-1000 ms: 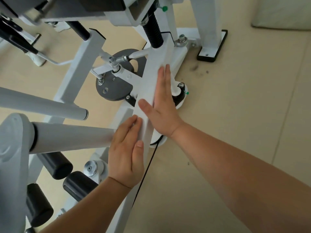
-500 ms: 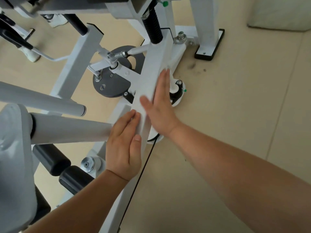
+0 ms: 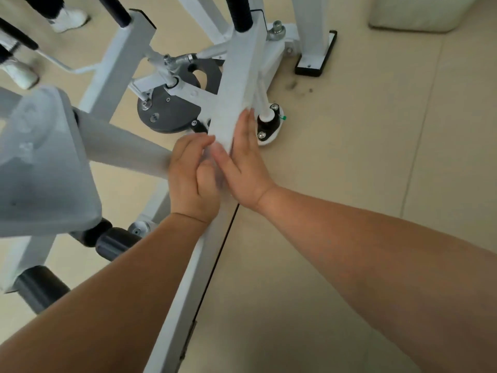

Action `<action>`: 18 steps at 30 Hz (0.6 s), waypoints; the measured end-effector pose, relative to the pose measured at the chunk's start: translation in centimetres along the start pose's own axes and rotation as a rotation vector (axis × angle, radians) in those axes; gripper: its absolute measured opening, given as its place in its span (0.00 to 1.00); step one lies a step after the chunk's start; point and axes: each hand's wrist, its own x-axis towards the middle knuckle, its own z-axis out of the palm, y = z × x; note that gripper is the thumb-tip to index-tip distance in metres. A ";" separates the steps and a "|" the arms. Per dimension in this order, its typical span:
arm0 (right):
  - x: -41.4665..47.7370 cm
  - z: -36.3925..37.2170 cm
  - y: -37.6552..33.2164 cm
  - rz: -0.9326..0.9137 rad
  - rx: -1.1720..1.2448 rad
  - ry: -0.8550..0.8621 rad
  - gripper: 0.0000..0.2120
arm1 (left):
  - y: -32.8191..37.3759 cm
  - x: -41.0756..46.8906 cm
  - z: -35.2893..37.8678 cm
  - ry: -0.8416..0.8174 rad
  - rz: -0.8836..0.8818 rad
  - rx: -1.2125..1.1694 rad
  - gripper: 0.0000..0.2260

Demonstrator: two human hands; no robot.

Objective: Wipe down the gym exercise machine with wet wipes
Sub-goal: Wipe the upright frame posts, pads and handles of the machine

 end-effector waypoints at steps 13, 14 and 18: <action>-8.7 3.5 -0.9 0.115 0.072 -0.099 0.40 | -0.7 -12.7 -12.0 -0.373 0.046 0.273 0.11; -7.4 3.1 -1.5 0.150 0.091 -0.069 0.41 | -1.2 -13.9 -12.7 -0.407 0.018 0.301 0.12; -8.8 4.6 -2.4 0.153 0.108 -0.064 0.42 | -2.5 -15.8 -13.5 -0.471 -0.010 0.325 0.15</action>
